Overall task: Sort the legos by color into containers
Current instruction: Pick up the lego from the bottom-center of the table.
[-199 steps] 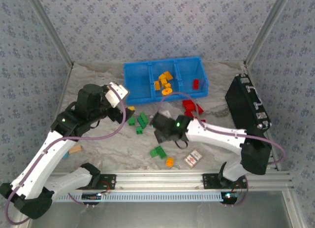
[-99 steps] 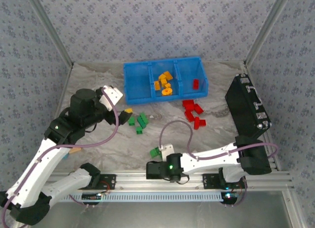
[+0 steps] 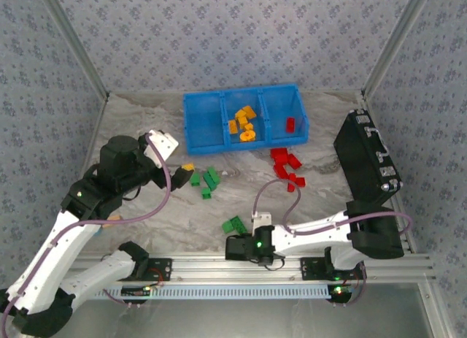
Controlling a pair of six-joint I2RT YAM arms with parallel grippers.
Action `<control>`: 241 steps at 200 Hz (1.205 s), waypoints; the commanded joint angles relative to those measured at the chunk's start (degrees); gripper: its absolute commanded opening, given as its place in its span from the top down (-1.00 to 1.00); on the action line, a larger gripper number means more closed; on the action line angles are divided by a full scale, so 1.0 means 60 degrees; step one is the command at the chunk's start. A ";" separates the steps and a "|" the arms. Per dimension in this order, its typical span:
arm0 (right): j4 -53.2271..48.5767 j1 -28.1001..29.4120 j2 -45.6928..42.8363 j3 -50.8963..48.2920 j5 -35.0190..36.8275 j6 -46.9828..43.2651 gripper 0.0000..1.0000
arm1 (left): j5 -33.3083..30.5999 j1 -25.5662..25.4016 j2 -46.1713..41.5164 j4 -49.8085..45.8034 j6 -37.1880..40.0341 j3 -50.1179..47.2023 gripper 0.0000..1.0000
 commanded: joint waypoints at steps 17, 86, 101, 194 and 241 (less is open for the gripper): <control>0.0679 -0.0326 0.0127 -0.0069 -0.0234 -0.0825 -0.44 | -0.0093 -0.0015 -0.0238 -0.0166 -0.0159 -0.0060 -1.00; 0.1240 -0.0902 0.0400 -0.0211 -0.0875 -0.1543 -0.21 | -0.0315 -0.0028 -0.0274 -0.0190 -0.0029 -0.0048 -1.00; 0.1266 -0.0990 0.0483 -0.0232 -0.1017 -0.1656 -0.12 | -0.0335 -0.0026 -0.0271 -0.0194 -0.0019 -0.0074 -1.00; 0.0529 -0.1254 0.0613 0.0155 -0.1132 -0.2245 0.28 | -0.0454 -0.0021 -0.0202 -0.0154 0.0017 -0.0061 -1.00; -0.0953 -0.2596 -0.0962 0.1258 -0.0682 -0.4070 0.32 | -0.0527 -0.0028 0.0031 -0.0086 0.0143 0.0064 -1.00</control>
